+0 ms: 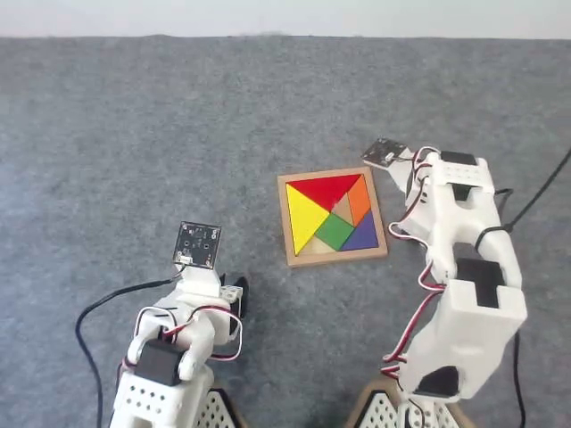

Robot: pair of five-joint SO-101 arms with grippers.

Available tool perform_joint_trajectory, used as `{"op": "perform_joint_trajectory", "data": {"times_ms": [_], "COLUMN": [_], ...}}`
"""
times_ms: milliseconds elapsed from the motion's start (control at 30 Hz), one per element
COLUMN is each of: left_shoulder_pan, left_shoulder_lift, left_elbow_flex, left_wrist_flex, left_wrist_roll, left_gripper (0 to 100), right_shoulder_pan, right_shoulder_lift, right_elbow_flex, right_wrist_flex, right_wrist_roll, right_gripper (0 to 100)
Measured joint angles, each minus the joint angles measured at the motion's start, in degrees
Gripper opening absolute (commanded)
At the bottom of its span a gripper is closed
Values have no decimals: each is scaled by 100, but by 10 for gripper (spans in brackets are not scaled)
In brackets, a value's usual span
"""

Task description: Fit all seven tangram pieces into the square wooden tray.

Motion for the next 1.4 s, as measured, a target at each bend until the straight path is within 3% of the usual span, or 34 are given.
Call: {"op": "perform_joint_trajectory", "data": {"times_ms": [267,500,733,1033,1400], "left_shoulder_pan": [0,0,0,0,0], "left_shoulder_lift": [0,0,0,0,0], "left_elbow_flex": [0,0,0,0,0], "left_wrist_flex": [0,0,0,0,0], "left_wrist_roll": [0,0,0,0,0], "left_gripper": [105,105,105,105,105], "right_shoulder_pan": [-9,-730,-1565,-2593,-3288], "right_shoulder_lift": [-53,-1029,-2101,-1873,-1081], "right_elbow_flex": [0,132,132,-62,-70], "right_wrist_flex": [44,853,1275,1152,527], "right_wrist_roll": [-835,-1952,-4246,-8158,-9626], "right_gripper": [65,69,69,69,70]}}
